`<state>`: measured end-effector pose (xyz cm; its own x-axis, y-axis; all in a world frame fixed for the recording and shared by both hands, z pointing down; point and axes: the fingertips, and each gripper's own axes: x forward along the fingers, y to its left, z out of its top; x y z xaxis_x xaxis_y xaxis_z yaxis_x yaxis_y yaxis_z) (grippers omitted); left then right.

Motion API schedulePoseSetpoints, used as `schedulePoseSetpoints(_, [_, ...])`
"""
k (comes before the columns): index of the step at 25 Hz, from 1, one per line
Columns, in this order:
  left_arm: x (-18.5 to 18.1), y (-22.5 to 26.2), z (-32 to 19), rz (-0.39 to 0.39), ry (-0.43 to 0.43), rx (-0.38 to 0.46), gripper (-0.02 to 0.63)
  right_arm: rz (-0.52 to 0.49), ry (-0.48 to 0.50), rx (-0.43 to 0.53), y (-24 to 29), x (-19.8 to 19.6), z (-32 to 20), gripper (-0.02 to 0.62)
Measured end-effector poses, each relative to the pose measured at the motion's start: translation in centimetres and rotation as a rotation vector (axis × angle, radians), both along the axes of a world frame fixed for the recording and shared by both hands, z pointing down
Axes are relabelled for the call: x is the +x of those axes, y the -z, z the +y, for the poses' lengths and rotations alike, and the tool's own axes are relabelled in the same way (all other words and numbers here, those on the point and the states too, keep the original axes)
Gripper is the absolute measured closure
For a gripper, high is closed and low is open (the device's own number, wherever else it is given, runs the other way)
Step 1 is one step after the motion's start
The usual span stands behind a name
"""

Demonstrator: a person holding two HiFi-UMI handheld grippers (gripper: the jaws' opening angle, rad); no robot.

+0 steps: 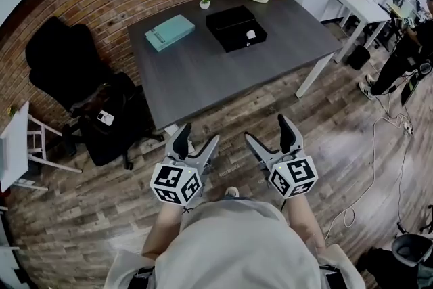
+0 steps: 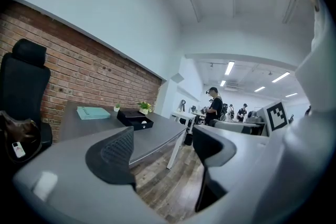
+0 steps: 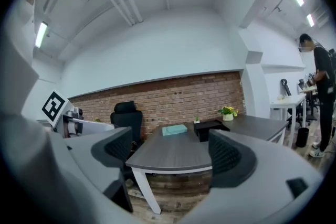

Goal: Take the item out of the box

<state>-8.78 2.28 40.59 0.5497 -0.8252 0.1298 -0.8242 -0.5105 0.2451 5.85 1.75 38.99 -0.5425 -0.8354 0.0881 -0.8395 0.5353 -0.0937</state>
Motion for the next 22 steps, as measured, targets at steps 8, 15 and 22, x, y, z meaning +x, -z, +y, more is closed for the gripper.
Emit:
schedulePoseSetpoints(8, [1.9, -1.1, -3.4, 0.004, 0.031, -0.029, 0.268, -0.019, 0.003, -0.032, -1.2, 1.9, -3.9, 0.169])
schedulePoseSetpoints(15, [2.7, -2.4, -7.8, -0.003, 0.043, -0.058, 0.268, -0.013, -0.017, -0.079, -2.8, 3.4, -7.7, 0.170])
schedulePoseSetpoints(22, [4.1, -3.3, -14.9, -0.004, 0.019, -0.061, 0.268, 0.021, -0.036, -0.100, -3.6, 4.8, -14.4, 0.170])
